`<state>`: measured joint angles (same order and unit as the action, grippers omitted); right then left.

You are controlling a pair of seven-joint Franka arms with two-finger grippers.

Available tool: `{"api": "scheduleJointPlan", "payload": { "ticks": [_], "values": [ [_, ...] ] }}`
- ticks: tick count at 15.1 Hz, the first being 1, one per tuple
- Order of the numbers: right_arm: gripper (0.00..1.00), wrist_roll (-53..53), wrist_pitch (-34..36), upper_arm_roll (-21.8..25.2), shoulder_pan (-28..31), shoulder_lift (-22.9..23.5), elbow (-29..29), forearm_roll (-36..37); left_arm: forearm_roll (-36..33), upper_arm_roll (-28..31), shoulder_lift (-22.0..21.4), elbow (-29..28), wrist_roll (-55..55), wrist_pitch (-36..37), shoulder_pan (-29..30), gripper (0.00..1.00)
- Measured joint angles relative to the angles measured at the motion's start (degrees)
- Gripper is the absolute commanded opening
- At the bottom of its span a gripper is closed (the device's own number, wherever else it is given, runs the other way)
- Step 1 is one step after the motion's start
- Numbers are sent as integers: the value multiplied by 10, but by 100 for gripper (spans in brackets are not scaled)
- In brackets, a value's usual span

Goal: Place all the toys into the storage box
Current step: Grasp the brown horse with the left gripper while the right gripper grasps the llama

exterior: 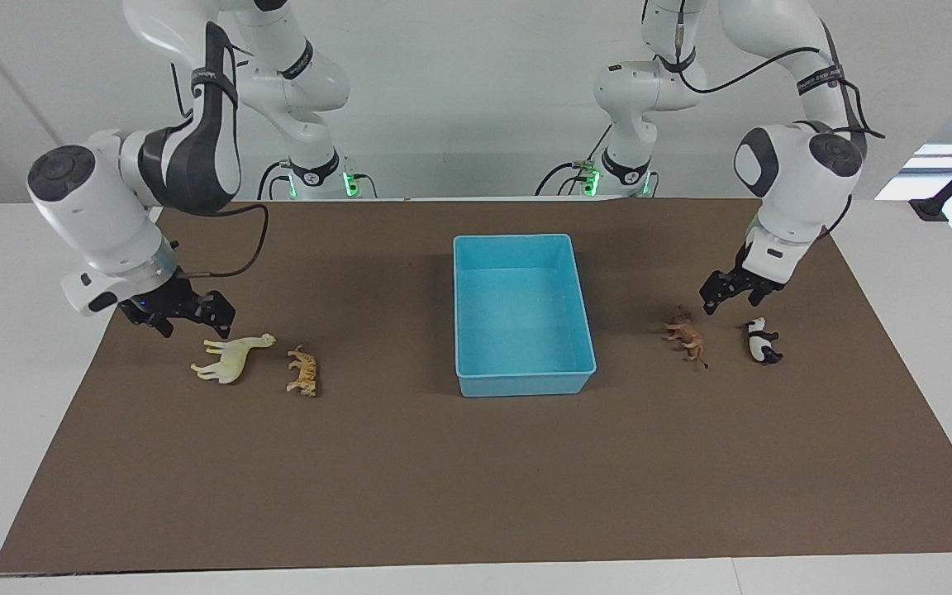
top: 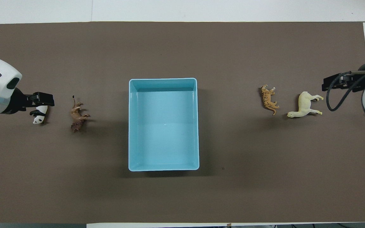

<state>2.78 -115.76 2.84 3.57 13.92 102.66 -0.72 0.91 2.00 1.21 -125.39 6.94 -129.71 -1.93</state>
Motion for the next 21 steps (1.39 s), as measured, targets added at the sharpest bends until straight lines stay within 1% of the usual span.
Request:
{"api": "scheduleJointPlan", "payload": {
  "ticks": [2,4,6,12,16,17,18,19,20,21],
  "values": [
    [100,0,-31,0,1,17,27,0,0,-1,13,-12,5,-21,0,100],
    [100,0,-49,1,2,21,59,0,0,-2,22,-34,14,-69,0,100],
    [100,0,-55,1,2,21,75,0,0,-3,26,-54,21,-101,-1,100],
    [100,0,-96,1,4,20,103,0,0,-6,34,-59,77,-135,-9,100],
    [100,0,-132,1,5,20,133,0,1,-7,57,-57,116,-149,-22,100],
    [100,1,-136,1,7,20,137,0,1,-7,62,-54,122,-153,-28,90],
    [100,2,-137,1,10,20,139,0,1,-7,65,-52,126,-154,-32,59],
    [100,3,-140,1,13,21,140,0,1,-7,66,-51,128,-154,-34,40],
    [100,3,-148,1,16,21,142,0,1,-7,66,-51,128,-154,-36,19],
    [95,3,-156,1,19,22,143,1,1,-7,66,-51,128,-153,-36,7]
  ]
}}
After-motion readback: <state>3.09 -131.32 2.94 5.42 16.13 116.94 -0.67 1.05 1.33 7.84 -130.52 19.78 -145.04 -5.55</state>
